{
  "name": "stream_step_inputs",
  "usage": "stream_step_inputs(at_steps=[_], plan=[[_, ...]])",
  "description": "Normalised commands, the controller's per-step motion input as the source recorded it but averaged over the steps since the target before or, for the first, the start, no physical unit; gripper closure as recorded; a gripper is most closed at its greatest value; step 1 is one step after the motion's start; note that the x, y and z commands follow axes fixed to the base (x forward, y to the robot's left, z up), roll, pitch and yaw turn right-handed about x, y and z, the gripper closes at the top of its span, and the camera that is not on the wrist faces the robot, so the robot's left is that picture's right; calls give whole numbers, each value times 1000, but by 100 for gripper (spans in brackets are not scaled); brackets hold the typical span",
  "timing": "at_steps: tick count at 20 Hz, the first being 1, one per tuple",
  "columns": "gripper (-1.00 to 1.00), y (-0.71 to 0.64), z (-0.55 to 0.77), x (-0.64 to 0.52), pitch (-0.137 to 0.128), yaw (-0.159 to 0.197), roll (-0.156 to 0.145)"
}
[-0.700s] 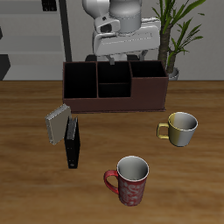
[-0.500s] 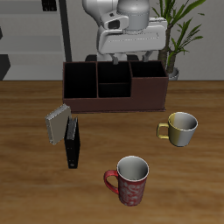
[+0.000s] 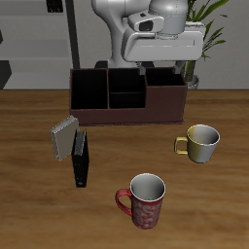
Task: Place the red mug into the back desk caddy's left compartment
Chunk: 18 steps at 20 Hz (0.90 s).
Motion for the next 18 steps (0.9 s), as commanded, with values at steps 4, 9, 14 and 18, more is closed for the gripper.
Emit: stream_step_inputs(at_steps=[4,9,14,18], plan=[[-100,142,54,240,-15,-50,13],[-100,103,167,335,-31,-83,34],[-100,81,138,266,-14,-51,13],[-100,85,50,428,32,-48,23]])
